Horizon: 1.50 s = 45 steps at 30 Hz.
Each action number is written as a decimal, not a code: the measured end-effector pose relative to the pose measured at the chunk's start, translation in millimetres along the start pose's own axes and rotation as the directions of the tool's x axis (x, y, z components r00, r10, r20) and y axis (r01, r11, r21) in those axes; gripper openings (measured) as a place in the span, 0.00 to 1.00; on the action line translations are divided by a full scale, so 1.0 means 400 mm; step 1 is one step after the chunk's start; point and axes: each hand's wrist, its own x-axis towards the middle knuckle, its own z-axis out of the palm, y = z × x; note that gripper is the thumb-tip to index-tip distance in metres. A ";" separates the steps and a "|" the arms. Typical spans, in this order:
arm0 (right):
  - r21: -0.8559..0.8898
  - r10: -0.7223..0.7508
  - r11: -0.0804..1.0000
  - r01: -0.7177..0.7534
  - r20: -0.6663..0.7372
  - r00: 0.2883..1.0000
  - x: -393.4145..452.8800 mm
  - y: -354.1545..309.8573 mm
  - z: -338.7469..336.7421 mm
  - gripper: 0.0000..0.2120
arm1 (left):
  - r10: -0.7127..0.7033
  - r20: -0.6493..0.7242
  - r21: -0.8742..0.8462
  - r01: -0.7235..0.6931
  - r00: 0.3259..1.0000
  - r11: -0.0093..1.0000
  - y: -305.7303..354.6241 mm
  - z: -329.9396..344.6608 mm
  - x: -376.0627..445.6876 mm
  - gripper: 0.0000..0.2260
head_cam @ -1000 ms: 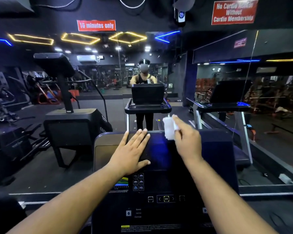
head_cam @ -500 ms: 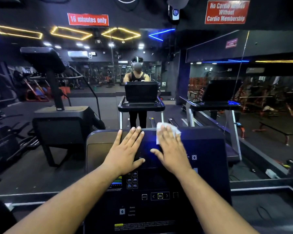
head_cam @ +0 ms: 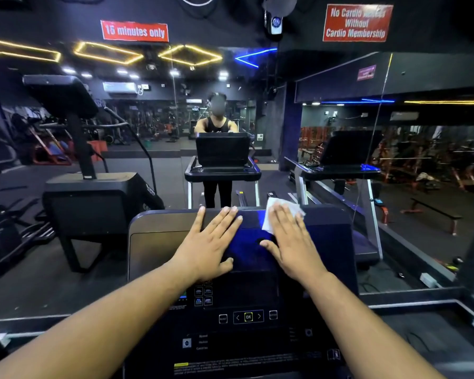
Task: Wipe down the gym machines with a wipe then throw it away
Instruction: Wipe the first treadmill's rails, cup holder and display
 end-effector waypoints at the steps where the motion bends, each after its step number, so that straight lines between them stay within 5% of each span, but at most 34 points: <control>1: 0.000 0.035 0.999 -0.035 -0.003 0.999 -0.001 0.011 -0.006 0.39 | 0.029 0.019 0.014 -0.029 0.999 0.999 0.000 -0.008 0.014 0.44; 8: -0.102 0.054 0.994 -0.051 0.029 0.998 -0.045 0.064 -0.005 0.47 | 0.060 0.006 0.018 -0.060 0.998 0.998 0.006 -0.005 0.070 0.44; 13: 0.003 0.321 0.947 -0.321 0.009 0.947 -0.039 0.120 -0.039 0.54 | 0.010 -0.014 -0.009 -0.010 1.000 1.000 0.027 0.007 0.064 0.43; 19: -0.080 0.008 0.997 0.000 0.096 0.995 -0.046 0.090 -0.025 0.54 | 0.005 -0.025 -0.030 -0.006 1.000 1.000 0.027 0.006 0.060 0.44; 23: -0.008 0.335 0.942 -0.335 -0.017 0.942 -0.061 0.166 -0.044 0.56 | 0.002 -0.022 -0.028 -0.003 1.000 1.000 0.026 0.005 0.061 0.43; 25: 0.003 0.387 0.922 -0.387 0.016 0.922 -0.063 0.152 -0.039 0.58 | -0.004 -0.016 -0.027 0.004 1.000 1.000 0.031 0.008 0.063 0.44; 31: -0.059 -0.003 0.998 0.009 0.094 0.996 -0.081 0.103 -0.013 0.53 | -0.032 -0.003 -0.032 0.032 0.999 0.999 0.042 -0.001 0.058 0.43; 35: -0.029 0.139 0.990 -0.140 -0.045 0.989 -0.093 0.161 -0.026 0.44 | -0.046 0.006 -0.025 0.046 0.999 0.999 0.046 -0.003 0.058 0.43; 38: 0.066 0.252 0.966 -0.249 -0.056 0.966 -0.072 0.096 -0.016 0.47 | -0.058 0.009 -0.018 0.058 0.998 0.998 0.049 0.002 0.054 0.43; 43: -0.108 -0.034 0.993 0.041 0.068 0.997 -0.040 0.008 0.007 0.51 | -0.061 0.001 -0.029 0.061 0.998 0.998 0.046 0.003 0.048 0.43; 45: -0.187 -0.010 0.982 0.018 0.044 0.999 -0.041 0.052 0.004 0.53 | -0.073 0.006 -0.026 0.073 0.997 0.997 0.038 0.010 0.032 0.43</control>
